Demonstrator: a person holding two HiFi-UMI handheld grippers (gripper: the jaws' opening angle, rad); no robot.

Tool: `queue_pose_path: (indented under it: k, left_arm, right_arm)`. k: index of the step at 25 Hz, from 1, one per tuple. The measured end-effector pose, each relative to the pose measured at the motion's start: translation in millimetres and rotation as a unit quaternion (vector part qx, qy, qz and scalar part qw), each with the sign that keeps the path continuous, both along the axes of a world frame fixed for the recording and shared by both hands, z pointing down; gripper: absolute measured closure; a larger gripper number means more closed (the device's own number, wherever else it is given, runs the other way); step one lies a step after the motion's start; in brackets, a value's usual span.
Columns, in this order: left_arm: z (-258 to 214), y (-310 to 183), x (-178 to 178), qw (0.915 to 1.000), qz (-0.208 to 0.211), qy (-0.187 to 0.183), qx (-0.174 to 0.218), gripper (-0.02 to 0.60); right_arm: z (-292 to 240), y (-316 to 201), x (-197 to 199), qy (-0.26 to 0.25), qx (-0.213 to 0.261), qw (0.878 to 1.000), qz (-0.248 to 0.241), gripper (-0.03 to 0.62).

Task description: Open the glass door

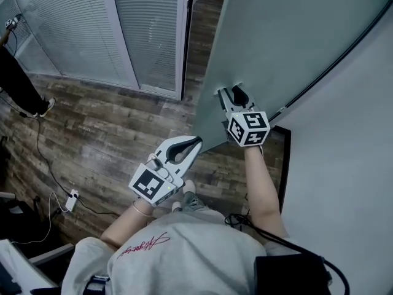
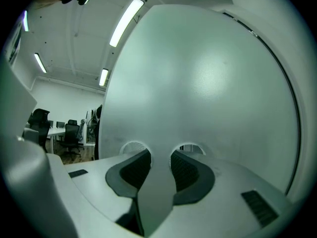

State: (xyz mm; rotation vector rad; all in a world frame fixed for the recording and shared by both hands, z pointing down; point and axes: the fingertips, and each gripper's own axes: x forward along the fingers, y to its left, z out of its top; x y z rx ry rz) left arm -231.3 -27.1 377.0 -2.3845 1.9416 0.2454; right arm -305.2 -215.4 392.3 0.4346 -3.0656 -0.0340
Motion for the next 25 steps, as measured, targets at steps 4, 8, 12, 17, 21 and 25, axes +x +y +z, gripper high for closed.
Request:
queue_pose_path:
  k: [4, 8, 12, 17, 21, 25]
  left_arm:
    - [7, 9, 23, 0.9996, 0.024, 0.001, -0.011, 0.557]
    - [8, 14, 46, 0.9981, 0.06, -0.009, -0.009, 0.557]
    - [0, 17, 64, 0.9961, 0.087, -0.016, -0.001, 0.557]
    - [6, 21, 83, 0.9936, 0.108, -0.031, -0.01, 0.557]
    - [-2, 17, 103, 0.9917, 0.122, -0.039, -0.01, 0.557]
    - [-6, 19, 126, 0.9902, 0.134, -0.036, -0.007, 0.557]
  right_arm:
    - [1, 9, 27, -0.003, -0.002, 1.0, -0.003, 0.463]
    - [5, 16, 51, -0.004, -0.001, 1.0, 0.0, 0.462]
    - [4, 23, 72, -0.007, -0.001, 1.0, -0.01, 0.462]
    - [6, 33, 108, -0.006, -0.004, 0.999, -0.039, 0.462]
    - [4, 39, 140, -0.013, -0.005, 0.998, -0.059, 0.462]
    - [3, 51, 169, -0.016, -0.004, 0.997, -0.077, 0.463]
